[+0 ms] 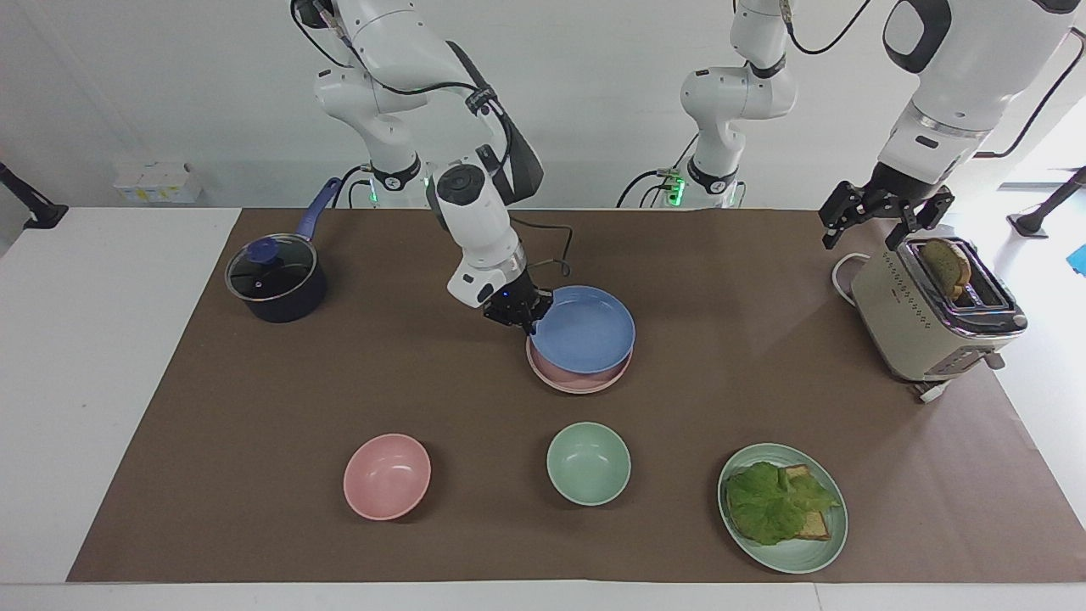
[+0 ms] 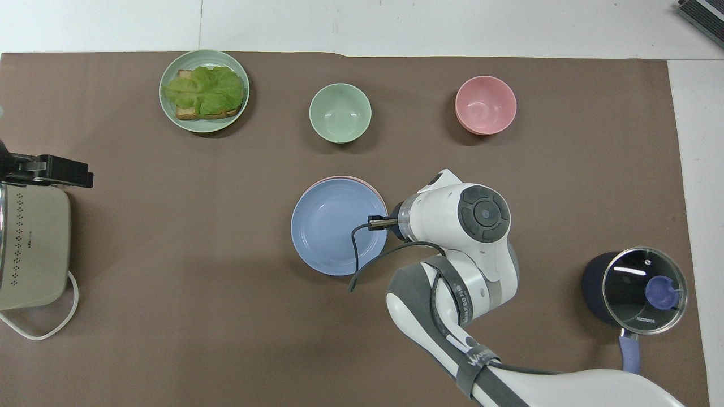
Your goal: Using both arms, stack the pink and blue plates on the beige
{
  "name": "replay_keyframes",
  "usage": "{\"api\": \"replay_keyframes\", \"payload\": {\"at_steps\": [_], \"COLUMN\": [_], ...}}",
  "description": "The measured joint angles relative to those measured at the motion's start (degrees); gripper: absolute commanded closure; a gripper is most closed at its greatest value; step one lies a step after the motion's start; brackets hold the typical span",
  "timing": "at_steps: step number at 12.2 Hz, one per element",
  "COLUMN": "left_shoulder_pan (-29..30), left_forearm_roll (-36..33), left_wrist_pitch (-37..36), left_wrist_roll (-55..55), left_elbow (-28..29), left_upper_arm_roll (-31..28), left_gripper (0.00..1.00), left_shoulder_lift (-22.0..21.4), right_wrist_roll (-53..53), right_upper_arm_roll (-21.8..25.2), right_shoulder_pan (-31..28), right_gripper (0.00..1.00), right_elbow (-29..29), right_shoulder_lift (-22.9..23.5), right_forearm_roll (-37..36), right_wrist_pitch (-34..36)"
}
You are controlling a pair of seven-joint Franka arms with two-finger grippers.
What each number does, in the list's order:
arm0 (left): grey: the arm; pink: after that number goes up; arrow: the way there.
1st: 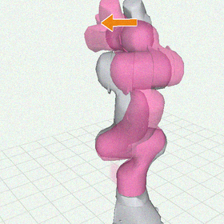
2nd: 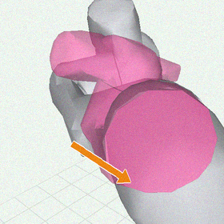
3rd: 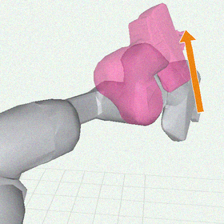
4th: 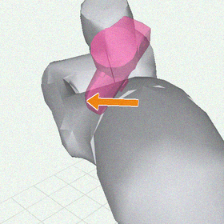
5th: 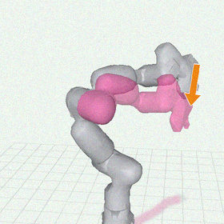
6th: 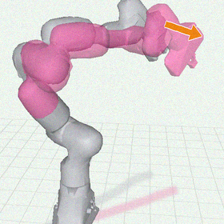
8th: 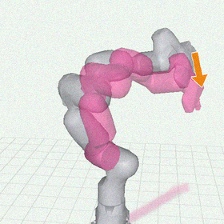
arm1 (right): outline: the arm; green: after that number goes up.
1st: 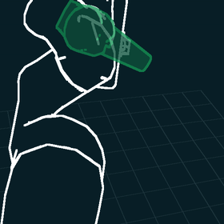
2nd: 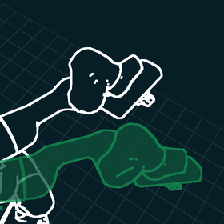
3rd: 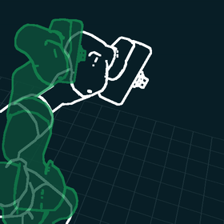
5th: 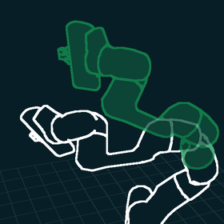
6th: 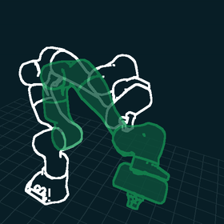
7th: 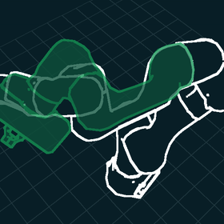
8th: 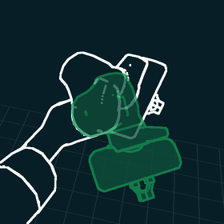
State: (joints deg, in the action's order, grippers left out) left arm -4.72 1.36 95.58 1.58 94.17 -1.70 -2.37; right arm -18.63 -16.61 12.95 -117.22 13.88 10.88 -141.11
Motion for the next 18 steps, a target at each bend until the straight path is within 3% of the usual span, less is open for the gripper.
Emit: {"api": "replay_keyframes", "payload": {"at_steps": [5,6,8,10,11,15,18], "left_shoulder_pan": [0.00,0.00,0.00,0.00,0.00,0.00,0.00], "left_forearm_roll": [0.00,0.00,0.00,0.00,0.00,0.00,0.00], "left_wrist_pitch": [0.00,0.00,0.00,0.00,0.00,0.00,0.00], "left_wrist_roll": [0.00,0.00,0.00,0.00,0.00,0.00,0.00], "left_elbow": [0.00,0.00,0.00,0.00,0.00,0.00,0.00], "left_upper_arm_roll": [0.00,0.00,0.00,0.00,0.00,0.00,0.00], "left_gripper": [0.00,0.00,0.00,0.00,0.00,0.00,0.00], "left_shoulder_lift": [0.00,0.00,0.00,0.00,0.00,0.00,0.00], "right_wrist_roll": [0.05,0.05,0.06,0.06,0.06,0.09,0.17], "right_upper_arm_roll": [0.16,0.17,0.18,0.16,0.17,0.86,1.24], "right_shoulder_pan": [-0.02,-0.03,-0.03,-0.01,-0.03,-0.67,-5.03], "right_gripper": [0.81,0.65,0.19,0.05,0.00,0.00,0.00], "right_elbow": [0.00,-0.01,0.00,0.37,0.95,2.80,3.50], "right_shoulder_lift": [0.08,0.12,0.25,0.28,0.28,-0.03,-3.23], "right_forearm_roll": [-0.74,-0.75,-0.75,-0.76,-0.77,-0.82,-2.45], "right_wrist_pitch": [-0.51,-0.69,-0.80,-1.23,-1.47,-1.49,0.58]}}
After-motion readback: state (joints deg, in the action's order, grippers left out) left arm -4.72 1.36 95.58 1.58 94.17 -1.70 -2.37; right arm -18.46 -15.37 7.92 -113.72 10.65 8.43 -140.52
